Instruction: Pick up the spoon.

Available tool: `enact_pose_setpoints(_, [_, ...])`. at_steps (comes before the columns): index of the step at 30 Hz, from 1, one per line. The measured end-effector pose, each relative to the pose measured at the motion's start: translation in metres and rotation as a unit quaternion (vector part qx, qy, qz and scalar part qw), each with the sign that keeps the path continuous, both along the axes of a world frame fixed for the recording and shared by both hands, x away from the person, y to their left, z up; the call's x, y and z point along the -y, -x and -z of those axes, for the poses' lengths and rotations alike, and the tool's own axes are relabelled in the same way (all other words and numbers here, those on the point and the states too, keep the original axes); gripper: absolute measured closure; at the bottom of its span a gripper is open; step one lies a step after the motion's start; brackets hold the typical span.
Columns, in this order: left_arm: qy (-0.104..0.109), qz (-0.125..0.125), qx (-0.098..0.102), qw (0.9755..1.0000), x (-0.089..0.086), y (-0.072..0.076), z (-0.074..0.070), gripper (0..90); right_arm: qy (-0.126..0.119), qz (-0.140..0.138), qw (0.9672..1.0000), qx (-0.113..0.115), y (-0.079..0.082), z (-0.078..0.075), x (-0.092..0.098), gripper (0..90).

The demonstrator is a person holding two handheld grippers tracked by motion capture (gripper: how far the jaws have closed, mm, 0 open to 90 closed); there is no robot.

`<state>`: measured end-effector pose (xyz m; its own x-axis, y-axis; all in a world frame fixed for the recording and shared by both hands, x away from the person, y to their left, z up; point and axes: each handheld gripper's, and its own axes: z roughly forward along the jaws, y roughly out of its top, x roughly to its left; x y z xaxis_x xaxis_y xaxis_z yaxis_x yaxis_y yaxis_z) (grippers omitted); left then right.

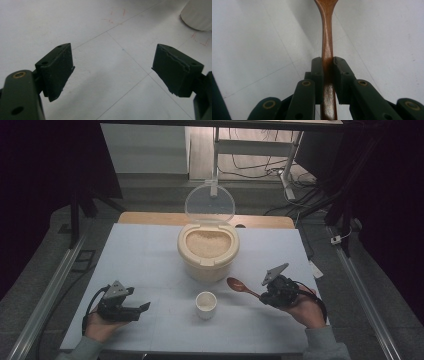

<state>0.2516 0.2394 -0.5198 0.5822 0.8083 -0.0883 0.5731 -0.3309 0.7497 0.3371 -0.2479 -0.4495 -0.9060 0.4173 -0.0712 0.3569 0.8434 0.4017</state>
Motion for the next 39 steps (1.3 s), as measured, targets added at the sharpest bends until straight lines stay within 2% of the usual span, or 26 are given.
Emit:
enact_pose_setpoints(15, [0.004,-0.001,0.0,1.0,0.0,0.0,0.0,16.4,-0.034,-0.039,0.9984,0.025,0.016,-0.024,-0.011,78.3])
enact_pose_setpoints(17, [0.004,-0.001,0.0,1.0,0.0,0.0,0.0,16.4,-0.037,-0.054,0.9973,0.033,0.019,-0.027,-0.018,78.3])
enact_pose_setpoints(23, [0.004,-0.002,-0.001,1.0,0.0,-0.001,0.0,16.4,-0.043,-0.075,0.9952,0.045,0.025,-0.033,-0.035,78.3])
enact_pose_setpoints(33, [0.013,-0.005,-0.001,0.9999,-0.001,-0.001,-0.002,16.3,-0.04,-0.102,0.9929,0.046,0.028,-0.035,-0.063,78.2])
enact_pose_setpoints(39, [0.015,-0.004,0.0,0.9999,-0.002,0.0,-0.002,16.3,-0.044,-0.124,0.9899,0.053,0.029,-0.041,-0.084,78.2])
